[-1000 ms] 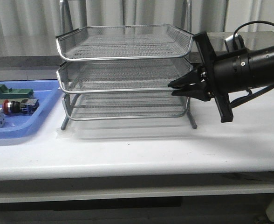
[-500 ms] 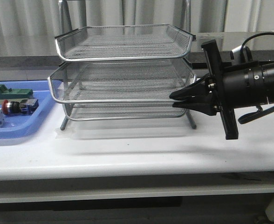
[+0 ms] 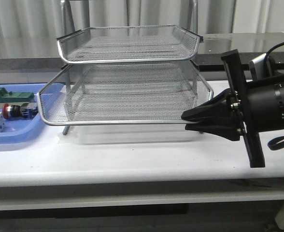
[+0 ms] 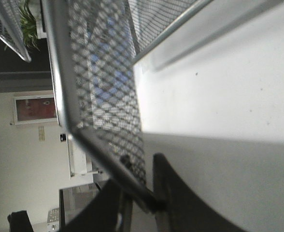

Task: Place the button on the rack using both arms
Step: 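Grip the middle tier with the right gripper and pull it toward the robot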

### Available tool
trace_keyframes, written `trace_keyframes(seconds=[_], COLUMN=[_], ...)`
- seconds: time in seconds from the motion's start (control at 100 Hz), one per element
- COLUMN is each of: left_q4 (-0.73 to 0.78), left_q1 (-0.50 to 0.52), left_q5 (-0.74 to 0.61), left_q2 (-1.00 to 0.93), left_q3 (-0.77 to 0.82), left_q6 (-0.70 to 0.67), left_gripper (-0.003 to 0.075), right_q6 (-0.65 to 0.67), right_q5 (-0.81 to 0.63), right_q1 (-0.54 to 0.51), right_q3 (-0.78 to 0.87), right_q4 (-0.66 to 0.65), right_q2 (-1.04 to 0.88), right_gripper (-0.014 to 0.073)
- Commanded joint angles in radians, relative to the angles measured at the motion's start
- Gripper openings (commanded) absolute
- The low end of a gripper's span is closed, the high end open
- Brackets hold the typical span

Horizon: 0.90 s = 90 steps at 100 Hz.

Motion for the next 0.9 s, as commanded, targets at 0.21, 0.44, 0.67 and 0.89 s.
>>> trace_keyframes(seconds=[0.21, 0.44, 0.67, 0.89], left_q4=[-0.008, -0.008, -0.008, -0.008], left_q1=[0.001, 0.001, 0.001, 0.001], left_q5=[-0.083, -0.083, -0.083, -0.083], left_q2=[-0.033, -0.033, -0.033, -0.033], left_q3=[0.056, 0.056, 0.056, 0.056], left_q6=[-0.005, -0.005, -0.005, -0.005], left_gripper=[-0.0021, -0.0021, -0.0021, -0.0021], right_q6=[-0.095, -0.155, -0.162, -0.163], right_q5=[0.029, 0.141, 0.183, 0.216], right_q1=[0.016, 0.016, 0.012, 0.012], right_q3=[0.064, 0.064, 0.062, 0.062], right_q4=[-0.007, 0.092, 0.094, 0.090], right_q2=[-0.031, -0.032, -0.033, -0.038], right_gripper=[0.0015, 0.0124, 0.0275, 0.0302])
